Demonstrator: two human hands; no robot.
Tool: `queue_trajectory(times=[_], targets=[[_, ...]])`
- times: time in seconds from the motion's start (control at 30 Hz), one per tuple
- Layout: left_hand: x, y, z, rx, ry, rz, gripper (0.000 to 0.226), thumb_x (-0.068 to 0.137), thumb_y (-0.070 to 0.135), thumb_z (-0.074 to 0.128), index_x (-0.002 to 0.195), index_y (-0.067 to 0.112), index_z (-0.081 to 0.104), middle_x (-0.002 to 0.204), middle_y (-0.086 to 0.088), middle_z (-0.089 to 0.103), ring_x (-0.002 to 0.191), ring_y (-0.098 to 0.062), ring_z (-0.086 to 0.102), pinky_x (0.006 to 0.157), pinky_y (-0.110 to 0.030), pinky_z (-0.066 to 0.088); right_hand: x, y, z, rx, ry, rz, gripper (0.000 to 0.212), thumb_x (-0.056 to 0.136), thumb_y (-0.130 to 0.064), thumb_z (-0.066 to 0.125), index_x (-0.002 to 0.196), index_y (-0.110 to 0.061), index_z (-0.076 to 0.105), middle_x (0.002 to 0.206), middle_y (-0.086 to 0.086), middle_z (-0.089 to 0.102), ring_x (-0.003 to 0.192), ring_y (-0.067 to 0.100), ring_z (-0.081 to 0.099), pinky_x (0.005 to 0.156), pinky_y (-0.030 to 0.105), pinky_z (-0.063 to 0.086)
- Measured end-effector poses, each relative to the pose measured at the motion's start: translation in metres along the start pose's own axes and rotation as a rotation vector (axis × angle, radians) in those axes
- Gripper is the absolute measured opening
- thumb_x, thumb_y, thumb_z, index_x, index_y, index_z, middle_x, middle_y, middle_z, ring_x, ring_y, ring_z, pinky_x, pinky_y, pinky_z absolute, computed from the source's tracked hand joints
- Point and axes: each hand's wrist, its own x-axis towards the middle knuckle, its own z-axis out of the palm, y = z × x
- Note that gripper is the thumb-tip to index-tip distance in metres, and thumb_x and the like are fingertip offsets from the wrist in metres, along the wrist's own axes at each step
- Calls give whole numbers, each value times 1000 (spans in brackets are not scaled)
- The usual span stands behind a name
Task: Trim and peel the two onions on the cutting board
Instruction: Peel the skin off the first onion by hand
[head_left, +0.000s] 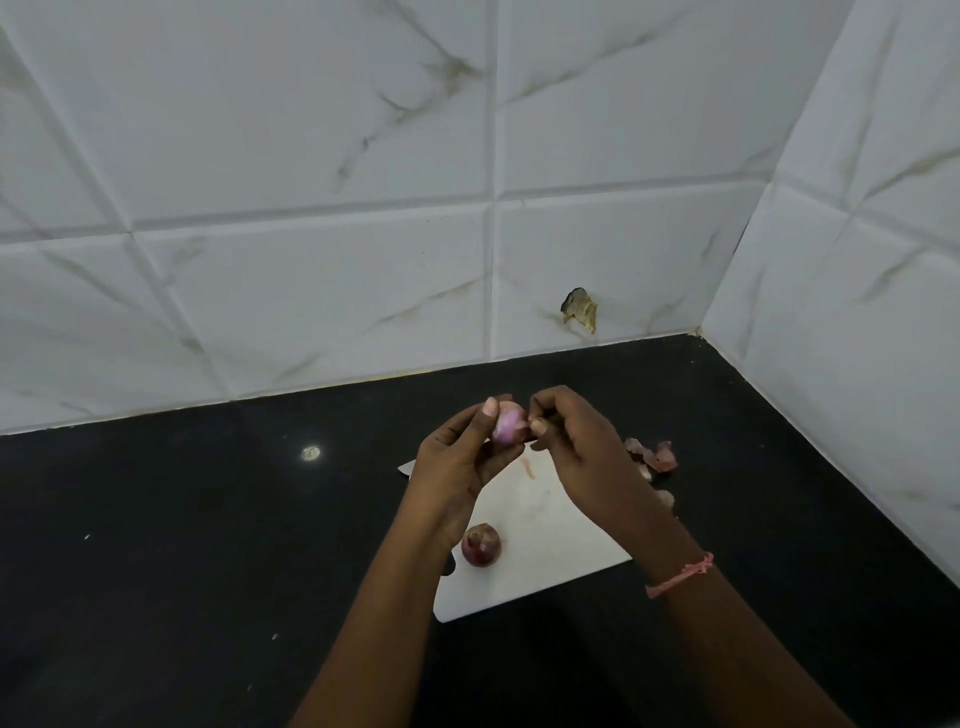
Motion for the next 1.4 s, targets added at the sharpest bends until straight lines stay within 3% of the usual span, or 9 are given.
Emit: queue_trajectory(times=[0.2,0.3,0.4,0.6,0.77,0.97,1.1,1.23,1.4], targets=[[-2,0,2,-104,-3,-29,37,80,23,67,114,9,71,113,-15,74,104,-27,73,89,-35,60,-4,2,-3,202,134,159,20,96,-9,55,90,-28,55,87,-9,64,82,3,63,73,21,55],[-1,1,3,-130,0,-9,40,79,19,68,117,7,68,114,-16,73,105,-28,72,88,-35,60,-7,-1,-2,362,192,200,8,95,-27,61,93,-33,56,86,-9,67,79,8,67,67,28,59],[-2,0,6,-145,-21,11,42,78,18,69,119,6,66,112,-16,74,104,-27,73,88,-34,60,-8,-6,4,364,164,217,17,85,-44,66,95,-34,56,88,-11,66,85,5,65,68,25,58],[-3,-4,15,-192,-24,27,47,75,16,69,121,4,63,106,-14,76,100,-24,74,83,-28,61,-5,-5,10,324,236,214,6,94,-23,61,91,-28,58,89,-11,61,85,-1,61,65,17,55],[2,-10,17,-97,10,3,49,77,19,72,124,6,64,116,-15,73,108,-26,71,94,-34,57,-4,-4,6,291,243,255,10,94,-21,62,90,-29,59,89,-12,62,85,2,62,68,15,53],[2,-15,21,-146,3,-34,52,78,24,69,125,3,64,114,-16,73,108,-27,71,87,-30,60,-6,1,1,285,262,286,18,92,-21,65,84,-36,58,85,-15,64,82,-7,60,67,7,47],[4,-15,21,-180,13,-63,49,82,27,67,126,5,65,117,-17,72,110,-28,70,91,-32,59,-4,6,-3,479,291,411,4,90,-22,68,91,-26,65,90,-6,70,84,7,68,71,18,53],[7,-14,21,-207,54,-119,50,80,29,70,126,9,65,118,-16,72,106,-27,72,83,-31,61,-2,6,-11,713,317,516,11,90,-17,67,100,-12,68,91,8,73,84,20,72,73,32,59],[9,-14,20,-267,70,-137,41,91,26,65,125,3,63,115,-18,73,103,-26,73,76,-26,61,2,22,-23,1023,390,765,10,90,-14,67,98,-9,69,81,10,72,73,18,68,66,33,56]])
